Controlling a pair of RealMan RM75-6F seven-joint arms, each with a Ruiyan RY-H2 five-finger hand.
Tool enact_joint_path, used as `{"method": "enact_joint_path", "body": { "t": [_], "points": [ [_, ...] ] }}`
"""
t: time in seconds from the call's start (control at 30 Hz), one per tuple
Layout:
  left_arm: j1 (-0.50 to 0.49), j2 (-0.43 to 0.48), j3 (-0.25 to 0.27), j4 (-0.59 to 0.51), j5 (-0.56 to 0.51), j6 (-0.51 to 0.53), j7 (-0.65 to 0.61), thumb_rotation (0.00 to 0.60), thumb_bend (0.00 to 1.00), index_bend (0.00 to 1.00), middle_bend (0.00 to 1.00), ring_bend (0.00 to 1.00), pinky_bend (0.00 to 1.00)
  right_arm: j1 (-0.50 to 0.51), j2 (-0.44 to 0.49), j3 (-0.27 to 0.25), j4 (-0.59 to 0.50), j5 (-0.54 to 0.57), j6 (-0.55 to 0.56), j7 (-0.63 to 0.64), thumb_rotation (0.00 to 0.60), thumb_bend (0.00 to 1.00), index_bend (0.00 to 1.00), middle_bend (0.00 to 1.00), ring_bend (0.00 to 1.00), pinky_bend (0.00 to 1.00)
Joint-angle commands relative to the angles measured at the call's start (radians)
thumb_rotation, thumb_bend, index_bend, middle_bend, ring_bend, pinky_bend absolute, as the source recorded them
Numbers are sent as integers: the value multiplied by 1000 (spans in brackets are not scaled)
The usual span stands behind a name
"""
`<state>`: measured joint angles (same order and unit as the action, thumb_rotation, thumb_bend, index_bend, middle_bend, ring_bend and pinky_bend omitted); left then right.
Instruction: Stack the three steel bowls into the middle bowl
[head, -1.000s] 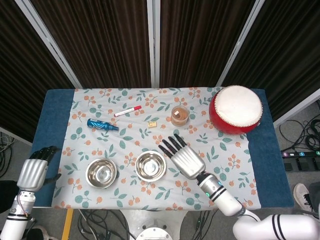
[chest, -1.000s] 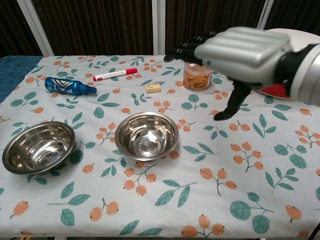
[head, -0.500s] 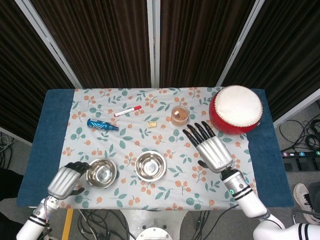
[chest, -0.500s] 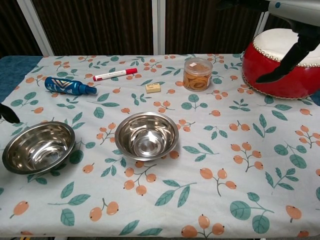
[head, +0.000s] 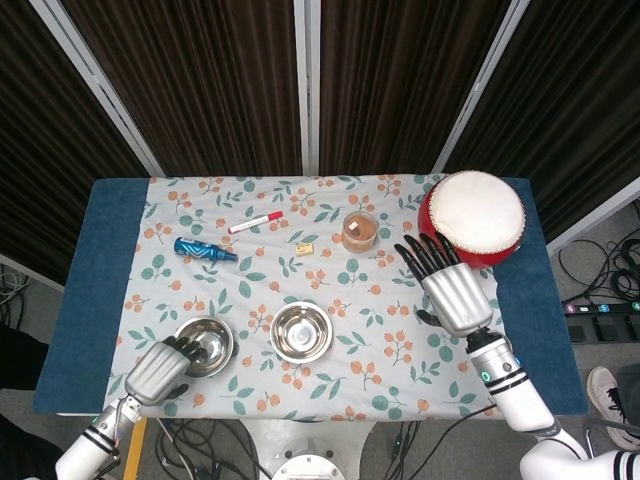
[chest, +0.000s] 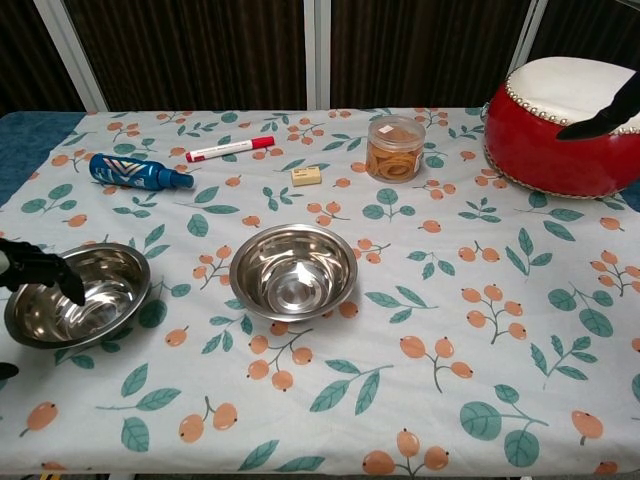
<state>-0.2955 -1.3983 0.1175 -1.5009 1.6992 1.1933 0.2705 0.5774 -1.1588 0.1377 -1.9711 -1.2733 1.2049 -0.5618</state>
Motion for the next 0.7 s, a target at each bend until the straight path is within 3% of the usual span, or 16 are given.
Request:
{"method": "enact_joint_path", "body": {
  "t": [0.03, 0.47, 0.7],
  "points": [
    [3, -20, -3, 28, -6, 7, -6, 600, 203, 421, 455, 385, 455, -1, -4, -1, 8, 3, -6, 5, 600, 0, 48, 34, 0, 0],
    [-28, -125, -24, 177, 9, 14, 19, 600, 215, 520, 539, 468, 546, -12, 3, 8, 36, 22, -6, 35, 600, 0, 47, 34, 0, 0],
    [-35, -151, -12, 209, 44, 41, 27, 600, 274, 652, 668, 592, 651, -13, 10, 15, 50, 31, -14, 60, 600, 0, 47, 37, 0, 0]
  ]
}}
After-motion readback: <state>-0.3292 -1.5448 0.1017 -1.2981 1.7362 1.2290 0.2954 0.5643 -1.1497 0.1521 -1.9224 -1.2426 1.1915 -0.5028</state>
